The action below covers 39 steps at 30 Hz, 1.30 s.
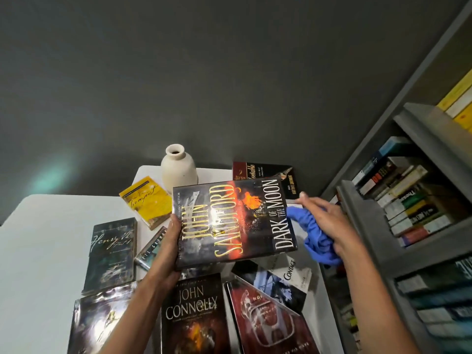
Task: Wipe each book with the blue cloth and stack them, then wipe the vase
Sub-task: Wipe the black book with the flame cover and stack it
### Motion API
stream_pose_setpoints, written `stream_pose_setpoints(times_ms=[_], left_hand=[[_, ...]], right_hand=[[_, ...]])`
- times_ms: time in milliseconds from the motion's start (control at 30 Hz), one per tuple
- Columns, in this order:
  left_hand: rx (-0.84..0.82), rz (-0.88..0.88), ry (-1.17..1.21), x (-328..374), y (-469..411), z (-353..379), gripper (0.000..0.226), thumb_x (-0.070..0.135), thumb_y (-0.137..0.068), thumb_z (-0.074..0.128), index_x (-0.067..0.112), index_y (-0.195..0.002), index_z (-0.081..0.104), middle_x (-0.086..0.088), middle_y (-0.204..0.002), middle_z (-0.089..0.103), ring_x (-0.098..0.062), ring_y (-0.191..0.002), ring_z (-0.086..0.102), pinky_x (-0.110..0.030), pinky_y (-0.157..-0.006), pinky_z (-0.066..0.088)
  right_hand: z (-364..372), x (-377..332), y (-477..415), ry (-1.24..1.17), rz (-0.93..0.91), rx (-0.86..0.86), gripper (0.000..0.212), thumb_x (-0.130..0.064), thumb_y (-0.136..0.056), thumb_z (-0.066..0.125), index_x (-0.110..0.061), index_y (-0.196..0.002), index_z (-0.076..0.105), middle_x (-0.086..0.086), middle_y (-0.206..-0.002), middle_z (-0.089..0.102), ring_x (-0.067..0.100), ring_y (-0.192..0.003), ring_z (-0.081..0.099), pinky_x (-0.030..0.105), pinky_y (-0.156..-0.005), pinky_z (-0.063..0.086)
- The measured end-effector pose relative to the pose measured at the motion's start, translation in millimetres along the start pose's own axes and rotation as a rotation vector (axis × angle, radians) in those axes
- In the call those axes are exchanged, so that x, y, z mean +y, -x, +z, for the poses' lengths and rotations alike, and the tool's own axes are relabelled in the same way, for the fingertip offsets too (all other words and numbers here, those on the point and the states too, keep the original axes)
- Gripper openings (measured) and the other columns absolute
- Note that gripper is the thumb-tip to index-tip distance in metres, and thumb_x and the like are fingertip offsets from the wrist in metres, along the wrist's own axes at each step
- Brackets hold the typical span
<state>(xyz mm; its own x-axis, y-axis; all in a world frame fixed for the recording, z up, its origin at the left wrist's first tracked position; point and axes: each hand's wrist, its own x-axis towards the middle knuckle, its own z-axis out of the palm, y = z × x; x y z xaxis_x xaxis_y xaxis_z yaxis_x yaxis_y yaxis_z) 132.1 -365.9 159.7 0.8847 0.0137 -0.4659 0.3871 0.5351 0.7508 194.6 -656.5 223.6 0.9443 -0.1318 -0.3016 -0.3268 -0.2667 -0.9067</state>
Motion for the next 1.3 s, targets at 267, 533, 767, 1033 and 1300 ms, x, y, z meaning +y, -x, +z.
stream_pose_setpoints(times_ms=[267, 533, 767, 1033, 1300], left_hand=[[0.035, 0.069, -0.039, 1.6, -0.6, 0.2, 0.052, 0.057, -0.095, 0.038, 0.021, -0.126, 0.060, -0.011, -0.113, 0.072, -0.030, -0.096, 0.072, -0.039, -0.067, 0.060], [0.059, 0.108, -0.045, 11.2, -9.1, -11.6, 0.053, 0.054, -0.095, 0.042, 0.016, -0.127, 0.060, -0.012, -0.113, 0.072, -0.028, -0.095, 0.073, -0.036, -0.063, 0.060], [0.091, 0.162, -0.065, 16.0, -14.1, -21.5, 0.049, 0.051, -0.096, 0.045, 0.016, -0.126, 0.060, -0.011, -0.114, 0.071, -0.026, -0.097, 0.072, -0.034, -0.065, 0.060], [0.006, 0.111, -0.099, 8.1, -22.3, -9.7, 0.043, 0.050, -0.096, 0.045, 0.020, -0.118, 0.067, -0.012, -0.114, 0.072, -0.030, -0.097, 0.072, -0.044, -0.075, 0.059], [0.038, 0.140, -0.175, 13.1, -12.2, 2.3, 0.029, 0.037, -0.103, 0.037, 0.022, -0.106, 0.061, 0.018, -0.067, 0.072, 0.005, -0.057, 0.067, -0.011, -0.043, 0.048]], right_hand=[[42.3, -10.7, -8.7, 0.482, -0.631, 0.252, 0.023, -0.017, -0.085, 0.068, -0.016, -0.108, 0.062, 0.000, -0.110, 0.046, 0.007, -0.092, 0.049, -0.002, -0.078, 0.031], [61.2, -14.6, -13.2, 0.681, -0.820, 0.163, 0.024, -0.034, -0.084, 0.070, -0.018, -0.103, 0.071, -0.003, -0.098, 0.053, 0.014, -0.091, 0.050, 0.024, -0.076, 0.043], [43.0, 23.4, 15.1, 0.645, -0.862, 0.035, 0.028, -0.041, -0.085, 0.064, -0.018, -0.096, 0.073, -0.004, -0.091, 0.055, 0.013, -0.079, 0.057, 0.035, -0.068, 0.054], [55.3, -18.0, -10.6, 0.721, -0.869, 0.223, 0.022, -0.036, -0.085, 0.069, -0.021, -0.100, 0.073, -0.003, -0.092, 0.055, 0.017, -0.079, 0.054, 0.033, -0.065, 0.050], [24.8, 23.6, 11.5, 0.654, -0.865, 0.148, 0.030, -0.045, -0.085, 0.059, -0.021, -0.097, 0.074, -0.005, -0.091, 0.055, 0.012, -0.078, 0.057, 0.035, -0.066, 0.055]])
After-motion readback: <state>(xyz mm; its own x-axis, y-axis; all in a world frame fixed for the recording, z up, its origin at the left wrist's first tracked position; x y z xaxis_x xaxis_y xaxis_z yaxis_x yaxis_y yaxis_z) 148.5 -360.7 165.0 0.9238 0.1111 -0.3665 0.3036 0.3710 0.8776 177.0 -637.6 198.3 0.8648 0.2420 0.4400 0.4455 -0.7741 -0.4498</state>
